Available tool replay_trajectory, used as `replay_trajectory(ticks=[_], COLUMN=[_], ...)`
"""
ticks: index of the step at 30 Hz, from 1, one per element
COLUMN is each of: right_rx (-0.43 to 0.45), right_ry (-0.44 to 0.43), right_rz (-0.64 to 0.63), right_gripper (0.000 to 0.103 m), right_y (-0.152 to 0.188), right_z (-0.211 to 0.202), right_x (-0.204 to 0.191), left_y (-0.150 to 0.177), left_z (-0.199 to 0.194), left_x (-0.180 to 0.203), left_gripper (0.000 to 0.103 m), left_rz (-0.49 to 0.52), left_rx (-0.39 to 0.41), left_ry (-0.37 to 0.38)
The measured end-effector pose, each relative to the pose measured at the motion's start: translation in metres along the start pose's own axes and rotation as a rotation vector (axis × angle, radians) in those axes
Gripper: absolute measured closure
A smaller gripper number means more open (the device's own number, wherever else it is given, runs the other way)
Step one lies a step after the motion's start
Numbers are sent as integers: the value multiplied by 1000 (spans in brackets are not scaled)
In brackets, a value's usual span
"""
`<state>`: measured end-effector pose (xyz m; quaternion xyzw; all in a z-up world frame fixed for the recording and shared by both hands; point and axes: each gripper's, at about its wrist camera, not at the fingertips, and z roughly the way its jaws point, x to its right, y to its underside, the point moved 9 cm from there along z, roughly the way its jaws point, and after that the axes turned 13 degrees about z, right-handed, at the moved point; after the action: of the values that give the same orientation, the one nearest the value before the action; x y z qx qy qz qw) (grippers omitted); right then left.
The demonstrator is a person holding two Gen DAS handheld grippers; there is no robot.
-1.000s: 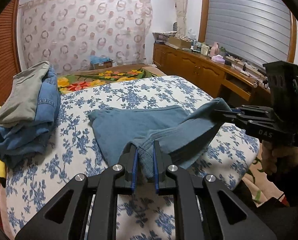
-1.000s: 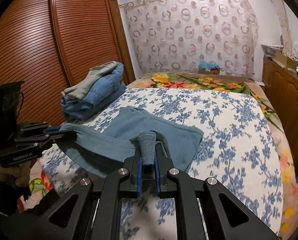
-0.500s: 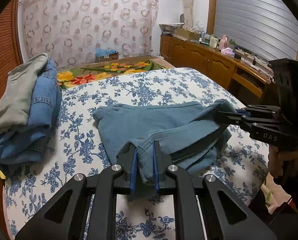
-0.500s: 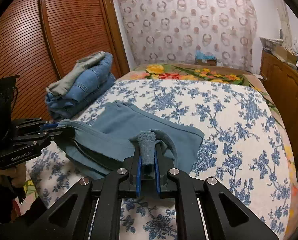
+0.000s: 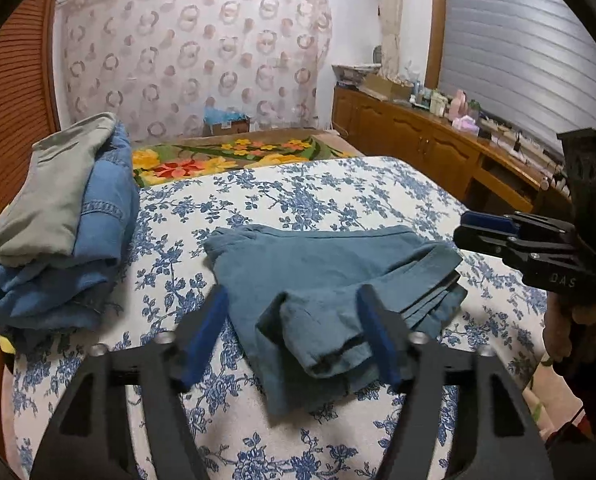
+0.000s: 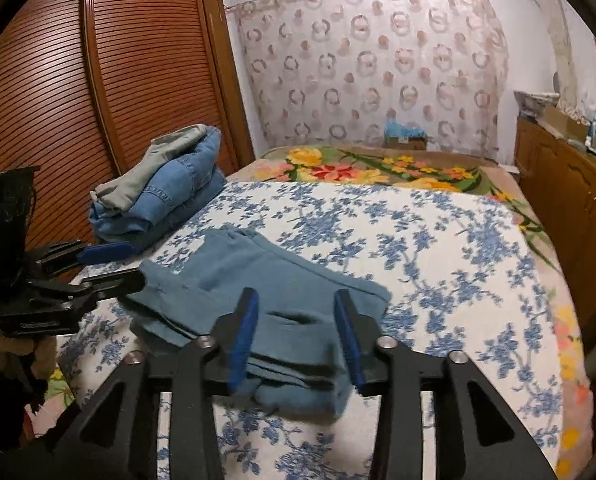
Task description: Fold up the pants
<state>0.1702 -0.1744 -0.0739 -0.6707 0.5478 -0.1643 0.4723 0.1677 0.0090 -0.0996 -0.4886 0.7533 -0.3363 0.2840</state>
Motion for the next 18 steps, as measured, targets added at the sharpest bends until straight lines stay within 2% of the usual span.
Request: replay_trajectory(ticks=[4, 11, 18], right_rx=[-21, -120, -187], right_ry=[36, 73, 44], right_rz=[-12, 6, 36], right_gripper=[53, 53, 64], right_y=[14, 51, 51], right_z=[-10, -9, 9], right_x=[8, 28, 29], left_y=[13, 49, 60], left_z=[-6, -3, 11], left_x=[-2, 3, 10], left_gripper=[28, 28, 29], left_rz=[-12, -18, 5], left_rx=[-10, -81, -126], left_ry=[-3, 20, 36])
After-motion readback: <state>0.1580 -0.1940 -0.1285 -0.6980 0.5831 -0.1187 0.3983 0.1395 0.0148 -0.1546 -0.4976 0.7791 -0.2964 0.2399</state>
